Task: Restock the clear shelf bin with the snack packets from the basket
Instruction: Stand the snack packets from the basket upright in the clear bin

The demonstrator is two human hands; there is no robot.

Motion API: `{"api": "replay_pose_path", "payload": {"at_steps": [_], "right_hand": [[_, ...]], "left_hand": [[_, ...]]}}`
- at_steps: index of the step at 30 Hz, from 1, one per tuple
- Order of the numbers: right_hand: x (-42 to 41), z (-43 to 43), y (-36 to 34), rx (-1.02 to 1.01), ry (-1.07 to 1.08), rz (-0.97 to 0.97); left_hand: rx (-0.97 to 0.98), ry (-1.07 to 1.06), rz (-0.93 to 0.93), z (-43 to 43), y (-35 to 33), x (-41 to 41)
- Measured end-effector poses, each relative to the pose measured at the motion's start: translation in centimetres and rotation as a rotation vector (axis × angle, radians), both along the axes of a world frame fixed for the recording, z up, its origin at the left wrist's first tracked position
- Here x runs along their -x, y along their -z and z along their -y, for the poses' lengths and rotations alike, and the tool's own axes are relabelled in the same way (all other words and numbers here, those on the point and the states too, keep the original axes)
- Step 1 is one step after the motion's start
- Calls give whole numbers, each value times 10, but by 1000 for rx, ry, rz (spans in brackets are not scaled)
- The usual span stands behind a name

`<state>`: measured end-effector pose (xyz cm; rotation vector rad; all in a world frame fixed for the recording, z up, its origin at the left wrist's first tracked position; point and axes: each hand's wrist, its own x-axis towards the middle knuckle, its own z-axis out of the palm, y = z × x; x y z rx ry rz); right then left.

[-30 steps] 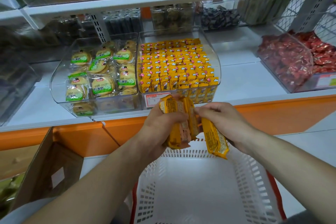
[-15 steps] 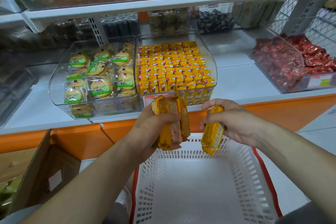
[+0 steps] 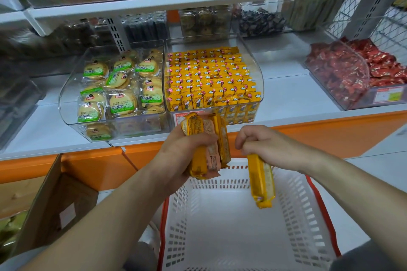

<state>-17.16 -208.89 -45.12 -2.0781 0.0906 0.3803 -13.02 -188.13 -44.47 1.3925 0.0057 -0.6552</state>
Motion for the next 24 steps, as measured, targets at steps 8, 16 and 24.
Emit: {"api": "replay_pose_path", "payload": {"at_steps": [8,16,24], "right_hand": [[7,34,-11,-336,35,123],[7,35,-15,-697,98,193],[7,24,-22,-623,266,161]], "left_hand": [[43,-99,0,-11,-12,-9],[74,-120,-18,-21,-20,-12],[163,-109,36,-34,-32,-11]]}}
